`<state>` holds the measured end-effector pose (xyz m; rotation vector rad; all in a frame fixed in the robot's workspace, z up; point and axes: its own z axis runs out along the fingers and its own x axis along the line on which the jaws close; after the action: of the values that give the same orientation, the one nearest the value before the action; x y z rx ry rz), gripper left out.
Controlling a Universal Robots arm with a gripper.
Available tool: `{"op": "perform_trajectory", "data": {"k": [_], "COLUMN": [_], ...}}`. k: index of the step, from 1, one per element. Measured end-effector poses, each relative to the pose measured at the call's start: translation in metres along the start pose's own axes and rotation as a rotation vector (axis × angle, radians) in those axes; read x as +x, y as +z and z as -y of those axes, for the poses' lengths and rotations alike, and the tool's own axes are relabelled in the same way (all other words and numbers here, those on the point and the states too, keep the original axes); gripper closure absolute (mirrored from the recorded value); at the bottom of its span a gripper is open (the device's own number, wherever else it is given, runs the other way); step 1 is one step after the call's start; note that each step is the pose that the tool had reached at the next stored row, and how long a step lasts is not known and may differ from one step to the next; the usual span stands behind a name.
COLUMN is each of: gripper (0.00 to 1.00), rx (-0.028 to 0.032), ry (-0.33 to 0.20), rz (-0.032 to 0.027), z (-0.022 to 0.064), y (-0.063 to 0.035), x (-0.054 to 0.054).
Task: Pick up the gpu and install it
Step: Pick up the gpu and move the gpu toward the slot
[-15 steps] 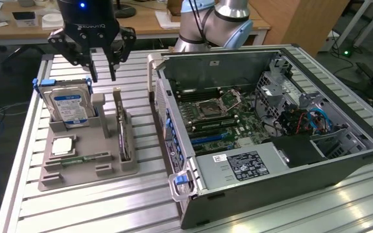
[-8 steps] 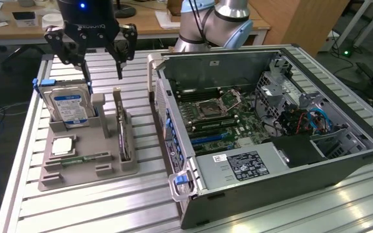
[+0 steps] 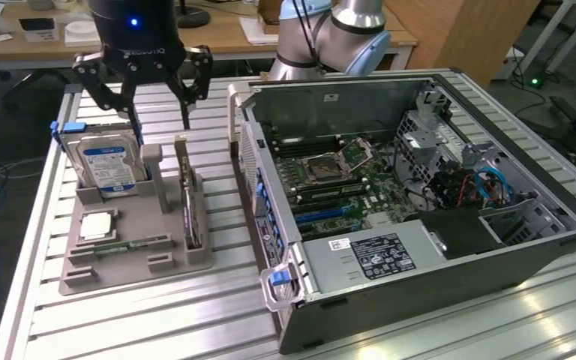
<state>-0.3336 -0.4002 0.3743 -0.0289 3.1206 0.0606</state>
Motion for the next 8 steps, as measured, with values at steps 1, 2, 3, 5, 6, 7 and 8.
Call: {"op": "perform_trajectory", "data": {"k": [1,2,3,5,6,7,8], "gripper": [0.35,0.35,0.35,0.35,0.35,0.35,0.35], "rx": [0.0000,0.0000,0.0000,0.0001,0.0002,0.0006,0.0013], "ry": [0.000,0.000,0.000,0.000,0.000,0.000,0.000], "rz": [0.0000,0.0000,0.0000,-0.0001,-0.0001,-0.0001,-0.0001], "z": [0.0001,0.0002,0.0003,0.0008,0.0012,0.0016,0.0021], "y": [0.0018,0.0036,0.0054,0.0090,0.0108,0.0126,0.0142], "x": [0.000,0.000,0.000,0.000,0.000,0.000,0.000]}}
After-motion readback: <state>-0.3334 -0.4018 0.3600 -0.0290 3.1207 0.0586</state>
